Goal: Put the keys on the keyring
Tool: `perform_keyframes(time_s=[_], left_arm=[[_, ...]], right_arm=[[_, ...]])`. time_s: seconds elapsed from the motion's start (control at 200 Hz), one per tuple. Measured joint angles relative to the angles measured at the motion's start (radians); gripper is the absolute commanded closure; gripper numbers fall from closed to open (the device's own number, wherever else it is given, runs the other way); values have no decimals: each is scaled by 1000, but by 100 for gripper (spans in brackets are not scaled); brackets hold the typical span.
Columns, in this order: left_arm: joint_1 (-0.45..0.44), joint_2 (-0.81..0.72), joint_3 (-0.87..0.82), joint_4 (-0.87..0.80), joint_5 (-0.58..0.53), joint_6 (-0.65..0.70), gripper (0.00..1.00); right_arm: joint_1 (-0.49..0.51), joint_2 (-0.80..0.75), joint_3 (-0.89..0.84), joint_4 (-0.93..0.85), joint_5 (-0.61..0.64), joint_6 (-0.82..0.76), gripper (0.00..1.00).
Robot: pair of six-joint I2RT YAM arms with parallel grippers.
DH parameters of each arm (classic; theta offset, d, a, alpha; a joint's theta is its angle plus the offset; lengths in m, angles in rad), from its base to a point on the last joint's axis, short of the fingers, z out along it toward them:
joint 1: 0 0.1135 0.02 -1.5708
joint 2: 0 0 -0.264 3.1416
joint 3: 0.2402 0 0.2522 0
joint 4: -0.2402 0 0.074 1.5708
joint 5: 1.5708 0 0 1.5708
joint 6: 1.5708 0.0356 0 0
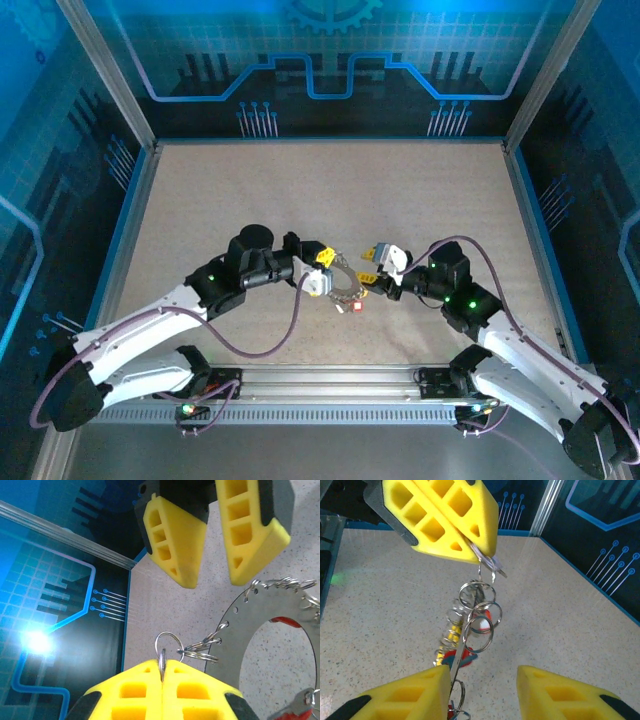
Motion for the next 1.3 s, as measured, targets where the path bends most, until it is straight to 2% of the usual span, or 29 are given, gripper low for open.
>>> perform_keyframes(time_s=[0.365, 0.65, 0.805, 0.86, 0.911, 0.931, 1.151, 1.296], left_arm=[[0, -55, 61, -224, 3, 153, 100], [-29, -60, 88, -244, -67, 407, 100], [-90, 21, 89, -206, -185, 587, 100], [-99, 53, 89, -200, -216, 633, 100], [-99, 77, 101, -210, -234, 657, 100], [-99, 88, 113, -222, -238, 662, 100], [-121, 166, 344, -369, -241, 610, 100], [-136, 187, 417, -404, -217, 544, 100]], right_arm=[[0, -11, 0, 18, -50, -2, 60], [0, -27, 0, 5, -19, -19, 59], [0, -58, -12, 2, 69, -19, 58], [0, -77, -26, 6, 105, -14, 48], [-2, -97, -44, 14, 136, -11, 46], [-3, -104, -50, 17, 146, -10, 41], [-16, -192, -125, 60, 324, 39, 38], [-58, -245, -143, 66, 476, 88, 37]])
